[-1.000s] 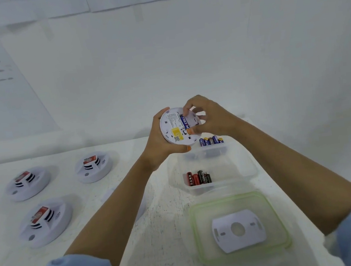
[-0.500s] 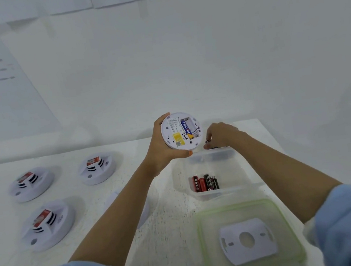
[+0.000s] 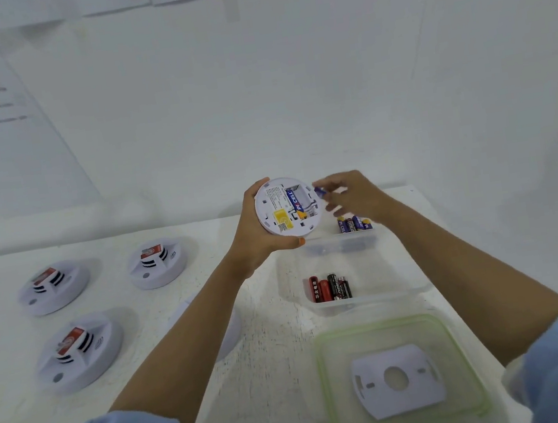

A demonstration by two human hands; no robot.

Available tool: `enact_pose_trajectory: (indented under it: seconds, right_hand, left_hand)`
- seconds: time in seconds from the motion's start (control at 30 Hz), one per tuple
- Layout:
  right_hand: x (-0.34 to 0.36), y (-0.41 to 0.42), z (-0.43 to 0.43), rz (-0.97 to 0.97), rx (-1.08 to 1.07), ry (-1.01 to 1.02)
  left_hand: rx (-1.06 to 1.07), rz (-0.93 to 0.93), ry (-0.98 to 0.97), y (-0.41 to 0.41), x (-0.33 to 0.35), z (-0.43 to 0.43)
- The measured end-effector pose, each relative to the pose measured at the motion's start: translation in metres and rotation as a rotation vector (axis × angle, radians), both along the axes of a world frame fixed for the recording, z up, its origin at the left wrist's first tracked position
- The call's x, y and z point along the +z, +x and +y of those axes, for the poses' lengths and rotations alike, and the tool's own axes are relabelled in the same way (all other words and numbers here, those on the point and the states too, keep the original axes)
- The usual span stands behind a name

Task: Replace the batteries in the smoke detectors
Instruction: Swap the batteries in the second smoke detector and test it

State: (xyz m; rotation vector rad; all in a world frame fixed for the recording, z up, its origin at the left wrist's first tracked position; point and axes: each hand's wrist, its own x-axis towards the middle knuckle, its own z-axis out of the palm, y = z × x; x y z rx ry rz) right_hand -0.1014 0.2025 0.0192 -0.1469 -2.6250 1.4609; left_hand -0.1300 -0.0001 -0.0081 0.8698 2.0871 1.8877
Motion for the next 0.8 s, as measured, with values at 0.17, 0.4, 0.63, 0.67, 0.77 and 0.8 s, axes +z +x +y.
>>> enact_pose_trajectory:
  seconds: [0.17, 0.4, 0.63, 0.67, 0.77, 0.8]
  right_hand:
    - [0.05, 0.022, 0.001, 0.172, 0.029, -0.094]
    - [0.073, 0.032, -0.027, 0.138, 0.048, 0.321]
    - [0.05, 0.033, -0.037, 0.338, -0.014, 0.321]
    - [0.044, 0.034, -0.036, 0.384, -0.021, 0.347]
    - [0.029, 0.037, -0.034, 0.462, -0.063, 0.345]
    - [0.026, 0.039, -0.034, 0.443, -0.057, 0.274]
  left_hand:
    - [-0.011, 0.009, 0.014, 0.004, 0.003, 0.001]
    - [-0.043, 0.048, 0.02, 0.012, 0.01, 0.007]
    - [-0.037, 0.053, 0.063, 0.016, 0.016, 0.008]
    - [-0.032, 0.057, 0.07, 0.017, 0.016, 0.007]
    - [-0.028, 0.054, 0.096, 0.019, 0.019, 0.007]
    - [-0.027, 0.05, 0.106, 0.02, 0.02, 0.007]
